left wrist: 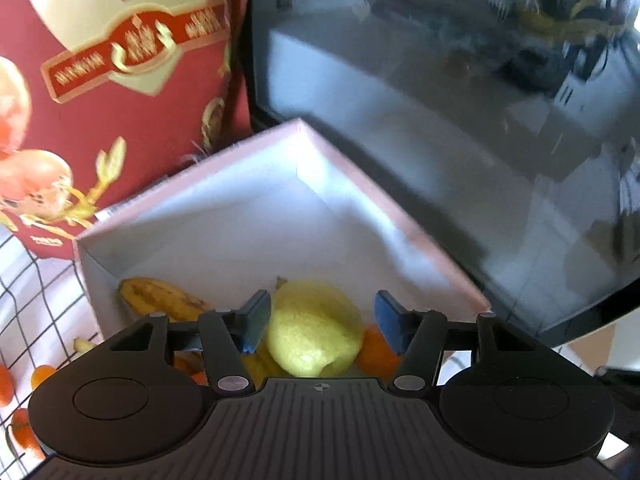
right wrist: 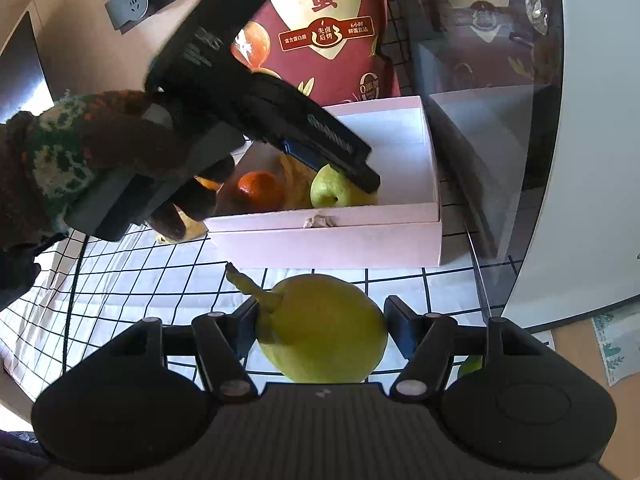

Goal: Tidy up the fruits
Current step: 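Lower the pear into the pink box and open the left tool while the right tool carries its pear, then lower the green pear into the pink box and open the right tool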

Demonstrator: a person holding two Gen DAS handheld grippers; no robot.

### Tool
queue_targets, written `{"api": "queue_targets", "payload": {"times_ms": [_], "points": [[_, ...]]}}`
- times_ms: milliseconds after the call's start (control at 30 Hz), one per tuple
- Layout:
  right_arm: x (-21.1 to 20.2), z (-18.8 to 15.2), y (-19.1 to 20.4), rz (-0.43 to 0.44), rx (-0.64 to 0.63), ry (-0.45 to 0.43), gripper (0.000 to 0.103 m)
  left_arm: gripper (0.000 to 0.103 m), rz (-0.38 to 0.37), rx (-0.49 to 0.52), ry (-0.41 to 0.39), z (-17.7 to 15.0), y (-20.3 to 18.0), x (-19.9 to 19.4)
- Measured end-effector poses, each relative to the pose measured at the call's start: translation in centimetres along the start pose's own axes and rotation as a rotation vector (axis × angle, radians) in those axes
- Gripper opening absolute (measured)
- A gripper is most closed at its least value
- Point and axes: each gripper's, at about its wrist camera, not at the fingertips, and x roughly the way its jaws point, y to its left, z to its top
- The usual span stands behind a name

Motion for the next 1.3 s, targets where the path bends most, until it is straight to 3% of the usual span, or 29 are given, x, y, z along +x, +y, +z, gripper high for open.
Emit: {"api": "queue_targets", "payload": {"times_ms": [167,333,567,767,900,1167,1300], "points": [[-0.3,0.2,0.1,0.003,0.001,-0.015,0.066,0.062,-0.057,-0.142,-0.163,-1.7,1.6,-5.3],[-1.7,2.3,0.8,0.038,-0.020,-0.095,0.066,0.062,-0.045,-0.318,-0.311,-6.9,4.0,-9.8],[-0.5,9.7,2.0,0.026,-0.042,-0.199,0.065,0.062,0.012,-0.438,-0.319,-14.9,5.0,-12.3],[9.1,15.6,1.5,0.041,0.073,-0.041,0.065,0.062,-0.017,-0.518,-0.283,-20.0,5.1,-12.5],[14.9,17.2,0.1,-0.021,0.143,0.076,0.065,0.062,0.012,-0.584,-0.281,-22.7,6.4,-13.5],[19.8,17.4,-0.4,-0.114,0.192,0.191,0.065,0.062,0.069,-0.680,-0.295,-25.8,8.9,-15.0],[20.9,17.4,-0.1,-0.142,0.195,0.181,0.066,0.062,0.064,-0.680,-0.286,-26.1,9.2,-15.0]]}}
